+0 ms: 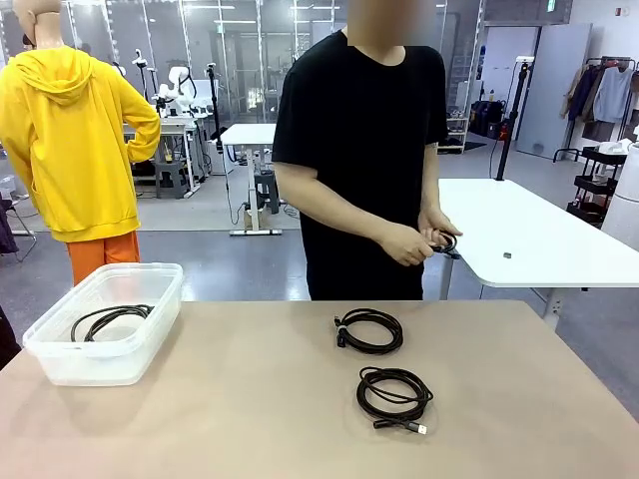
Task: Organize and store the cables.
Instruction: Place the Power Cable into the Organizing box.
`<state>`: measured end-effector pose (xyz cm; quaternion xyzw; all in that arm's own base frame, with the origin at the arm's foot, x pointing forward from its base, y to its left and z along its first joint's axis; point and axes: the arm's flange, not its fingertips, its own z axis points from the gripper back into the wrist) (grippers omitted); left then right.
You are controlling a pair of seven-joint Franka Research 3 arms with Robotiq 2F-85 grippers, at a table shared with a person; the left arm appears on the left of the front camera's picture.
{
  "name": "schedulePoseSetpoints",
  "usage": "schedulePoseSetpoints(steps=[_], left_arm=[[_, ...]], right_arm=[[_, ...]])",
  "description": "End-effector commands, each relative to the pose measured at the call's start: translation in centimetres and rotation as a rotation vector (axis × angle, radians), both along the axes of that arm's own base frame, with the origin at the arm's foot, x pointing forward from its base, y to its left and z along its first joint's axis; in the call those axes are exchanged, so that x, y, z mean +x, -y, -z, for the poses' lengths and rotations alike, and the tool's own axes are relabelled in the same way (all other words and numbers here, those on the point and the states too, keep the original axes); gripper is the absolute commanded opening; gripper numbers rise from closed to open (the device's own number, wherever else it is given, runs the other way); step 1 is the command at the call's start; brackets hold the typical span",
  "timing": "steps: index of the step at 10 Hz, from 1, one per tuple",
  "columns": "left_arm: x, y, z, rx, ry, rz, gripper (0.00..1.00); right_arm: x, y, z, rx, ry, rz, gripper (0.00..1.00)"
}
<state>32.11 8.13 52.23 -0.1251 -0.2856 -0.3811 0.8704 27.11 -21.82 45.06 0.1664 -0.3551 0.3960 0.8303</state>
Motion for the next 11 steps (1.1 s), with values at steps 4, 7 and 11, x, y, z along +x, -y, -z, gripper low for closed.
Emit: schedulePoseSetpoints(steps=[4,7,11], left_arm=[[0.1,0.1,0.1,-0.008,-0.002,-0.008,1.0],[0.1,0.1,0.1,-0.008,-0.002,-0.008,1.0],[0.1,0.1,0.1,-0.008,-0.002,-0.008,1.0]], right_arm=[[-0.1,0.2,-0.1,0.004,0.016,-0.014,1.0],[-0.1,0.2,-0.1,0.004,0.016,-0.014,1.0],[1.5,-4.2,-3.5,-0.178,-0.007,-0.117,1.0]])
